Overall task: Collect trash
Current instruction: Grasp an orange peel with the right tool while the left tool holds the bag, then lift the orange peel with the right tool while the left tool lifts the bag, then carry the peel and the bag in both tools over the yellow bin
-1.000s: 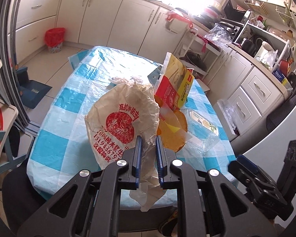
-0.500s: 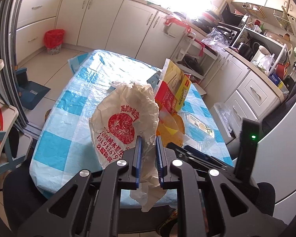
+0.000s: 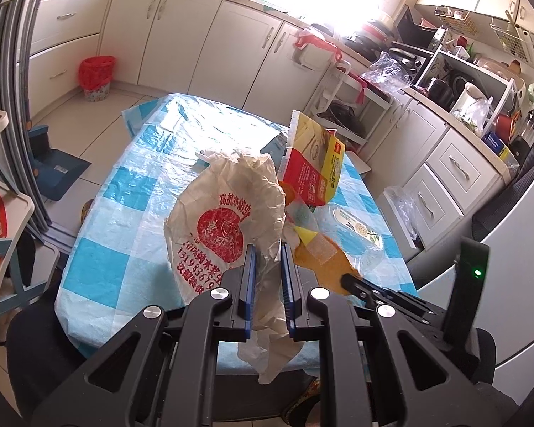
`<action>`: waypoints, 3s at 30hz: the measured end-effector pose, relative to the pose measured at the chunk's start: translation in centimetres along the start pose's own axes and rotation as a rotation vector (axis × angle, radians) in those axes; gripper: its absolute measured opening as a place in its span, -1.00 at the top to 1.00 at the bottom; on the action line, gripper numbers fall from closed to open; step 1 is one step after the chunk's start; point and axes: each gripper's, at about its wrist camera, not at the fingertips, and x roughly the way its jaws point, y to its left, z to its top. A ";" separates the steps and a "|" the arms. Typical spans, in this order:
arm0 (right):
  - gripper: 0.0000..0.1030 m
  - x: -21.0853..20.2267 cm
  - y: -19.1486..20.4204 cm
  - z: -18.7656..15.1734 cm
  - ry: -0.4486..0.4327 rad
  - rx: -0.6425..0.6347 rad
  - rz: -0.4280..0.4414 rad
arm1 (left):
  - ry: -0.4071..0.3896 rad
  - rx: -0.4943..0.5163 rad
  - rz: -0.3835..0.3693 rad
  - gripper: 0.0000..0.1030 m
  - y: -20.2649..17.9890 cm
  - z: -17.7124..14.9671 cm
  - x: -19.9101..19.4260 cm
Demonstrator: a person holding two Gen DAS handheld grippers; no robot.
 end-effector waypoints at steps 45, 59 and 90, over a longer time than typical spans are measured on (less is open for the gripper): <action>0.89 -8.8 -2.9 -1.5 -0.288 -0.009 -0.189 | -0.050 0.064 -0.033 0.76 -3.3 -0.3 -3.5; 0.89 -10.5 -3.4 -1.3 -0.328 0.007 -0.199 | -0.070 0.082 -0.059 0.76 -4.2 0.3 -4.3; 0.89 -13.0 -20.1 -0.2 -0.251 0.365 -0.415 | 0.043 0.276 -0.363 0.76 -21.8 0.2 2.1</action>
